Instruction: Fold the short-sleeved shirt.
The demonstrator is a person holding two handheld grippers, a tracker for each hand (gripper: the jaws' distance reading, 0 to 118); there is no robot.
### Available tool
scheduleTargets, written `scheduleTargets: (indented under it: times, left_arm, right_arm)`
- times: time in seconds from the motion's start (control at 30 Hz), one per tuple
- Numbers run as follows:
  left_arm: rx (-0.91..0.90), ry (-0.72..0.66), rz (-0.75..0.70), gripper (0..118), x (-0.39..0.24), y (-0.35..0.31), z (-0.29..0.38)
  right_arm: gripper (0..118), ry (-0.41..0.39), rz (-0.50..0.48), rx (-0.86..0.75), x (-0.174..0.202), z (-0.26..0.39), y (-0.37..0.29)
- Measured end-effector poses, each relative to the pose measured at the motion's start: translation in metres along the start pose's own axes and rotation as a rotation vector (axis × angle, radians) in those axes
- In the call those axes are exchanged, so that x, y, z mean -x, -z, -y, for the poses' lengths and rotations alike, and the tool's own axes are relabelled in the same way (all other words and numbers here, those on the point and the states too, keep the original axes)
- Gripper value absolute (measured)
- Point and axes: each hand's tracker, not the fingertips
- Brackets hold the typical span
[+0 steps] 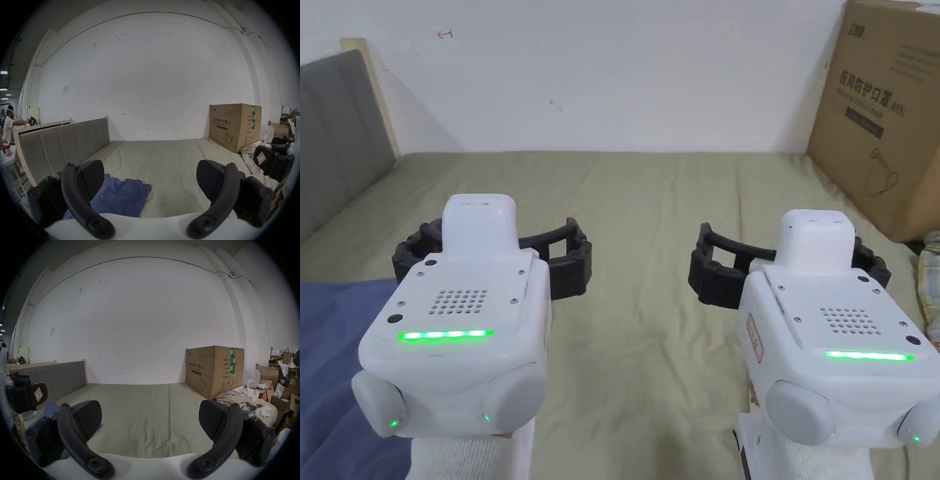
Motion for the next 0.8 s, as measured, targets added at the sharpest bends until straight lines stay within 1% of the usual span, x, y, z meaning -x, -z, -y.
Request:
scheduleTargets:
  times: [0.1,0.37,0.57,0.8]
  left_arm:
    - [0.007,-0.007,-0.006,115,0.0010,-0.0001,0.0024]
    - [0.024,-0.001,-0.025,115,0.0015,-0.0006,0.0024]
    - [0.030,-0.007,-0.032,115,0.0039,0.0005,0.0042]
    - [0.020,-0.001,-0.045,115,0.0035,-0.0006,0.0066]
  right_arm:
    - [118,0.007,-0.004,0.005,-0.0001,0.0012,-0.0009]
    - [118,0.024,0.024,-0.001,-0.0027,0.0013,-0.0022]
    - [118,0.004,0.046,-0.011,-0.0037,0.0036,-0.0031]
    - [118,0.011,0.035,-0.008,-0.0043,0.0033,-0.0027]
